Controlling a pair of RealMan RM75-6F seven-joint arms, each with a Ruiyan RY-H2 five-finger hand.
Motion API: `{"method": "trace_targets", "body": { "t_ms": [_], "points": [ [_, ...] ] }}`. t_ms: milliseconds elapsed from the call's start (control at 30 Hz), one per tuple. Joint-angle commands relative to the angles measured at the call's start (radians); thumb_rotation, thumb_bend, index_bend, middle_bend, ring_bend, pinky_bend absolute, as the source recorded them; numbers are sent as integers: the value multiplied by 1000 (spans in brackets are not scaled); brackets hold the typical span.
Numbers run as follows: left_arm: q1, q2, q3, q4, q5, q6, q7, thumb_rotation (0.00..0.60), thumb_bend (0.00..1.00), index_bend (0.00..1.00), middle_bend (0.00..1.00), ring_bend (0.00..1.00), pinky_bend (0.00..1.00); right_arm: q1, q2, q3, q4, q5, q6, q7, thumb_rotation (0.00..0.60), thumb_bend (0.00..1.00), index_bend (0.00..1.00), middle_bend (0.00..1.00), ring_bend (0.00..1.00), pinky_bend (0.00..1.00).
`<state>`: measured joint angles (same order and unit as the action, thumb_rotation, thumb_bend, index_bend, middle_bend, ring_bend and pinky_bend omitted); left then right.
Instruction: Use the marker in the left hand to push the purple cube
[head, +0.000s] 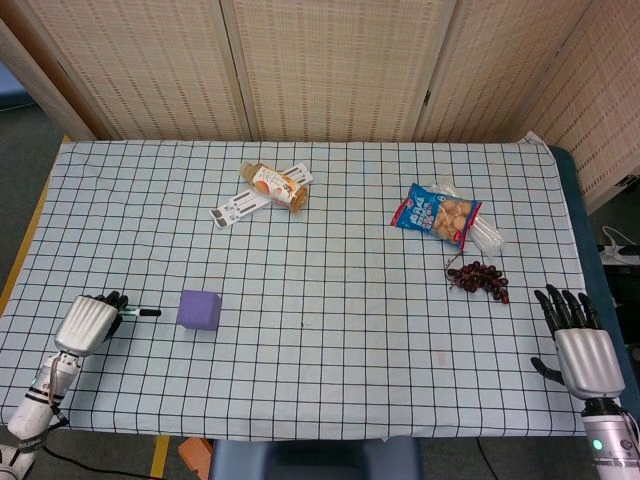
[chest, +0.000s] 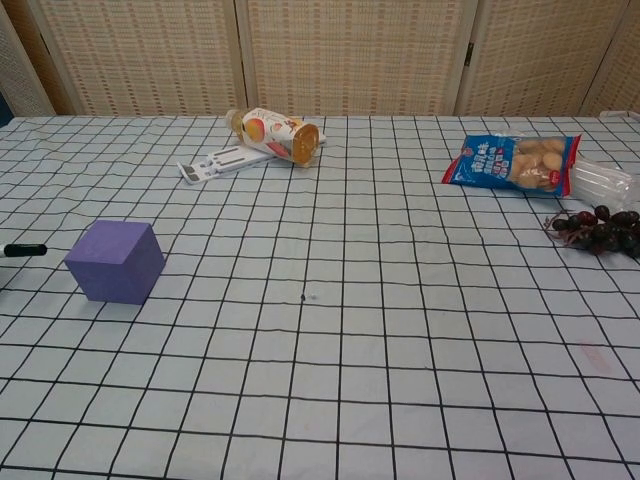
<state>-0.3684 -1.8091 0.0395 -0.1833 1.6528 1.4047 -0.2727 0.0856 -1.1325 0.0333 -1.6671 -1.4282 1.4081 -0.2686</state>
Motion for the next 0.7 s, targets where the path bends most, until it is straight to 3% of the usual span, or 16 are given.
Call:
{"method": "trace_targets", "body": {
  "t_ms": [33,267,700],
  "points": [
    [-23,-21,6,19,-3,-37,-9,600,634,809,806,720,838,1,2,0,0,3,-4,3,600,63,0,0,0,0],
    [-53,-38,13,28,-7,-76,20,600,633,808,809,720,840,1,7,3,-1,10,-7,8,600,63,0,0,0,0],
    [-76,-54,-1,-28,-30,-40,56,600,632,808,820,723,844,-2,23,3,-6,7,-3,24,600,62,0,0,0,0]
  ]
}}
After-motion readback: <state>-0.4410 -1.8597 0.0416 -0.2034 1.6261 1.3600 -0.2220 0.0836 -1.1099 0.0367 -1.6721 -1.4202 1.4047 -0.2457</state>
